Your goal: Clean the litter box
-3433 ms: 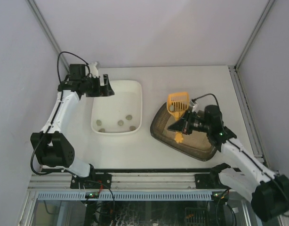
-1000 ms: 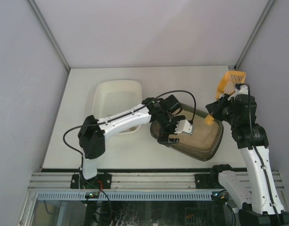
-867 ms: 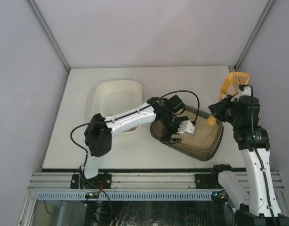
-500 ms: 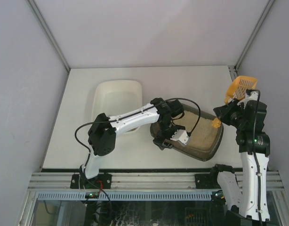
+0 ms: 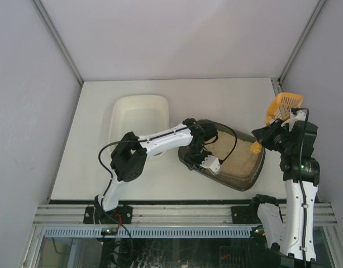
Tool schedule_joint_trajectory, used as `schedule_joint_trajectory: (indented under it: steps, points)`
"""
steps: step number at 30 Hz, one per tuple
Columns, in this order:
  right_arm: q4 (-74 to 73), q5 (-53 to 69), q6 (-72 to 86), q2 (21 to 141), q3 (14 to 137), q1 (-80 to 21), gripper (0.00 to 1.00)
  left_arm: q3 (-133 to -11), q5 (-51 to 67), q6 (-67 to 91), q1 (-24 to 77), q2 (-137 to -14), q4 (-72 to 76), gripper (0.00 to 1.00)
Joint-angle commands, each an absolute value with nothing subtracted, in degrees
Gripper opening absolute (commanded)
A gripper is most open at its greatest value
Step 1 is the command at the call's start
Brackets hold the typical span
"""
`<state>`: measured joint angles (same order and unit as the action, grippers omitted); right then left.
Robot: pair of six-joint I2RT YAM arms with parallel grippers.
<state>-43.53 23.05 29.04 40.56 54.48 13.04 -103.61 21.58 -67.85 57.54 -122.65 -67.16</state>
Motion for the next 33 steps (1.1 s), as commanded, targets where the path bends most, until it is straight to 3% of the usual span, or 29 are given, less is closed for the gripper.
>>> schedule_joint_trajectory:
  steps: [1,7,13,27,33]
  points:
    - [-41.8,23.8,27.6,39.4,54.5,13.8,0.00,-104.1,17.0,-70.6,57.4,-122.5,-64.0,0.41]
    - [-41.7,23.7,28.1,38.1,53.2,14.2,0.00,-101.7,9.8,-82.5,56.5,-121.2,-64.8,0.22]
    - [-42.7,24.7,28.1,39.1,52.1,14.4,0.00,-104.1,10.4,-102.5,52.4,-120.9,-71.0,0.01]
    - [-42.3,31.8,30.5,37.9,45.4,14.7,0.00,-120.2,10.2,-131.6,45.5,-129.7,-79.2,0.00]
    - [-42.6,36.4,31.0,39.2,42.1,14.7,0.00,-117.1,14.5,-143.3,43.2,-128.4,-73.2,0.00]
